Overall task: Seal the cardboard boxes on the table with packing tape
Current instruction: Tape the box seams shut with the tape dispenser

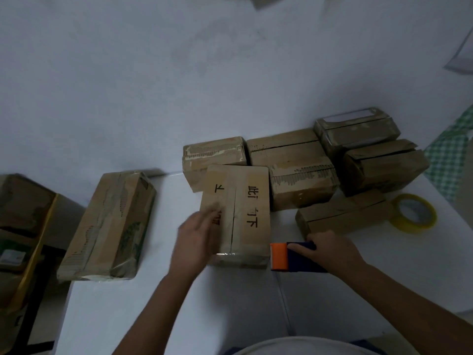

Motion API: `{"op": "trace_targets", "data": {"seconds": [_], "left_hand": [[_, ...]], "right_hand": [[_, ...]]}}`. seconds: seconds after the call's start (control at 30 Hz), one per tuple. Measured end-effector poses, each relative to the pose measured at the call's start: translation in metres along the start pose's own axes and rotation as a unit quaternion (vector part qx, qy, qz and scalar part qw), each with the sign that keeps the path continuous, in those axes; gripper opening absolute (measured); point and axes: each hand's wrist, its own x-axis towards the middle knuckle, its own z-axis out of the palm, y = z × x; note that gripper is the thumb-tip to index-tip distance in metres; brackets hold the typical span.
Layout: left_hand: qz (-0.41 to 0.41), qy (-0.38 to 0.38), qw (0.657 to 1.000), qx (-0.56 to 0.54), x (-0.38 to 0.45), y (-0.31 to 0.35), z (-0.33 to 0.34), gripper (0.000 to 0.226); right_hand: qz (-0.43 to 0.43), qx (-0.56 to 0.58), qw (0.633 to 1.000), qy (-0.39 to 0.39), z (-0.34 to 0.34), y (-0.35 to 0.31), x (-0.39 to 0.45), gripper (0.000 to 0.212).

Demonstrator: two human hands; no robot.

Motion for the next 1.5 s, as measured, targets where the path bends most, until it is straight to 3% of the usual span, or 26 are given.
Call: {"op": "trace_targets", "data": {"seconds": [0.1, 0.2, 0.37, 0.87, 1.13, 1.23, 1.5], "left_hand": [[0.156, -0.167, 0.973, 0.031, 0.023, 0.037, 0.032, 0.047], [0.203, -0.237, 0.942, 0.124, 0.025, 0.036, 0.059, 0.058], [0.200, -0.237, 0.942, 0.127, 0.019, 0.026, 0.070, 0.061], [0.187, -0.247, 0.943, 0.123, 0.021, 0.029, 0.065, 0.060], [0.192, -0.232, 0.946, 0.118, 0.021, 0.030, 0.064, 0.060], [0.185, -0.223, 0.951, 0.111, 0.010, 0.031, 0.067, 0.060], [0.185, -0.236, 0.949, 0.100, 0.017, 0.029, 0.065, 0.058]], "right_hand": [[0.000, -0.002, 1.000, -0.001, -0.003, 0.001, 0.001, 0.069], [-0.001, 0.001, 1.000, 0.013, -0.002, 0.004, 0.001, 0.080], [-0.007, 0.020, 0.999, 0.039, 0.002, 0.013, -0.004, 0.090], [-0.049, 0.039, 0.997, 0.054, 0.002, 0.041, -0.011, 0.075], [-0.025, 0.066, 0.997, 0.035, 0.005, 0.051, -0.010, 0.082], [-0.018, 0.095, 0.995, 0.037, 0.007, 0.065, -0.014, 0.076], [-0.033, 0.029, 0.997, 0.059, -0.008, 0.078, -0.020, 0.075]]}}
